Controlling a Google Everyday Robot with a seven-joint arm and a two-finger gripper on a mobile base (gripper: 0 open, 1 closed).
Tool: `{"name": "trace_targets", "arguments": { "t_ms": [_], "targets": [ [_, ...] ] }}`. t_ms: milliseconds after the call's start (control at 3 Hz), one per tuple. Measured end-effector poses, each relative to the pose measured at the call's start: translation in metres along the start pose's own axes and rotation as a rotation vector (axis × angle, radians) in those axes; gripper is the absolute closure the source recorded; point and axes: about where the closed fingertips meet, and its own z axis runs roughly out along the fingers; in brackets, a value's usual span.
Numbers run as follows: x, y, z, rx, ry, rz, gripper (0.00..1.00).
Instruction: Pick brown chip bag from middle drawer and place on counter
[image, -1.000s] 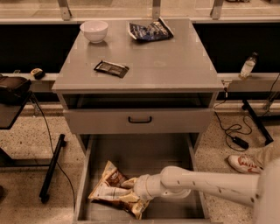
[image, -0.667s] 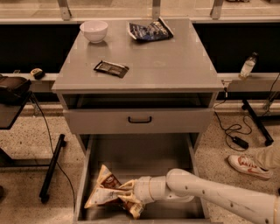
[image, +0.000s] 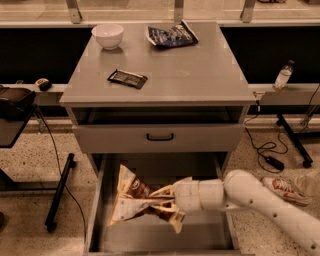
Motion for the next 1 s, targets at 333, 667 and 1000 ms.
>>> {"name": "trace_targets", "arguments": {
  "t_ms": [333,667,1000],
  "targets": [
    [-0.003,-0.034,-0.057,-0.004,-0.009,-0.038,1.0],
    [0.001,-0.05,-0.085,-0.002,-0.01,-0.045,1.0],
    [-0.026,-0.066,-0.094,-0.023,0.015,-0.118,1.0]
  ]
}}
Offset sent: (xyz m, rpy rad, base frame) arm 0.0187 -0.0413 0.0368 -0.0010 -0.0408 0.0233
